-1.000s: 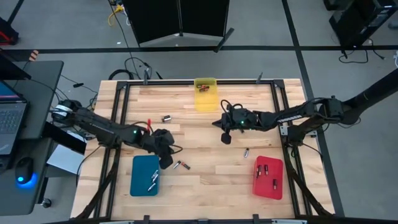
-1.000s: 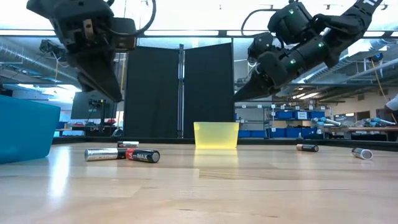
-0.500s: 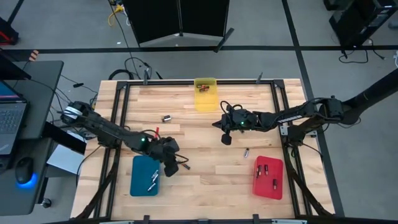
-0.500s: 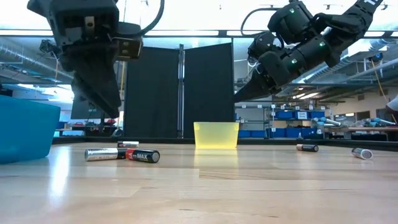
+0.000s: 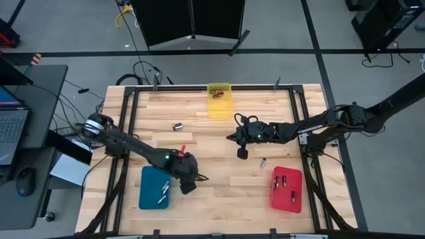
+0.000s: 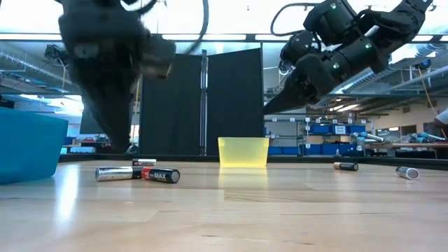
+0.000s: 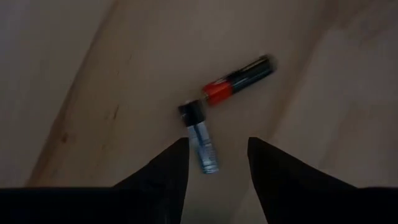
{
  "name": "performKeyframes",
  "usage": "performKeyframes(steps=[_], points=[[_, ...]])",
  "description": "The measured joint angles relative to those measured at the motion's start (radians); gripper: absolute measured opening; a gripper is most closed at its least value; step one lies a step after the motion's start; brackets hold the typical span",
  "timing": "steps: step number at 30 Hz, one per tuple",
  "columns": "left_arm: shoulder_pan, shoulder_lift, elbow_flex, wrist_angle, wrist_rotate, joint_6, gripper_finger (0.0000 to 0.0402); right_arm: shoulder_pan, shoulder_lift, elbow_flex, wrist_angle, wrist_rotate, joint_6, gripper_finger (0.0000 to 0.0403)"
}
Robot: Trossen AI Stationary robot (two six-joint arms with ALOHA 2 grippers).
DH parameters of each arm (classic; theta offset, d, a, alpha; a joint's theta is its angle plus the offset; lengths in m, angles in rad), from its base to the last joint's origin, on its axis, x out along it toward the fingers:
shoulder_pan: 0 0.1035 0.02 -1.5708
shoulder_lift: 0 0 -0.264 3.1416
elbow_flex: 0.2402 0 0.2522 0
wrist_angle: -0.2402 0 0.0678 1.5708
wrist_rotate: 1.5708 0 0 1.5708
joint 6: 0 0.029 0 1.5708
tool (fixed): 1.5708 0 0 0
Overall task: Sort batteries
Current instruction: Put the bottom left silver battery into the blue bin
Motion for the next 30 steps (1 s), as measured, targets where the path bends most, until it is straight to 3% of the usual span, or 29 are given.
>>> performKeyframes(steps=[7,18,22,27,30], points=[[0.003,0.091,0.030,-0.024,-0.007,-0.048,0.0173,0.039,0.000,0.000,-0.002,0.024,-0.003,0.0009],[0.011,0.123,0.010,0.003,-0.061,-0.102,0.0166,0.051,0.001,0.001,0.010,0.025,-0.050,0.0009],[0.011,0.124,0.003,-0.015,-0.074,-0.105,0.0132,0.051,0.001,0.002,0.012,0.027,-0.063,0.0009],[0.012,0.123,0.003,-0.030,-0.071,-0.077,0.0051,0.051,0.001,0.002,0.014,0.027,-0.076,0.0009],[0.012,0.122,0.004,-0.039,-0.069,-0.048,0.0045,0.051,0.001,0.002,0.015,0.028,-0.082,0.0009]])
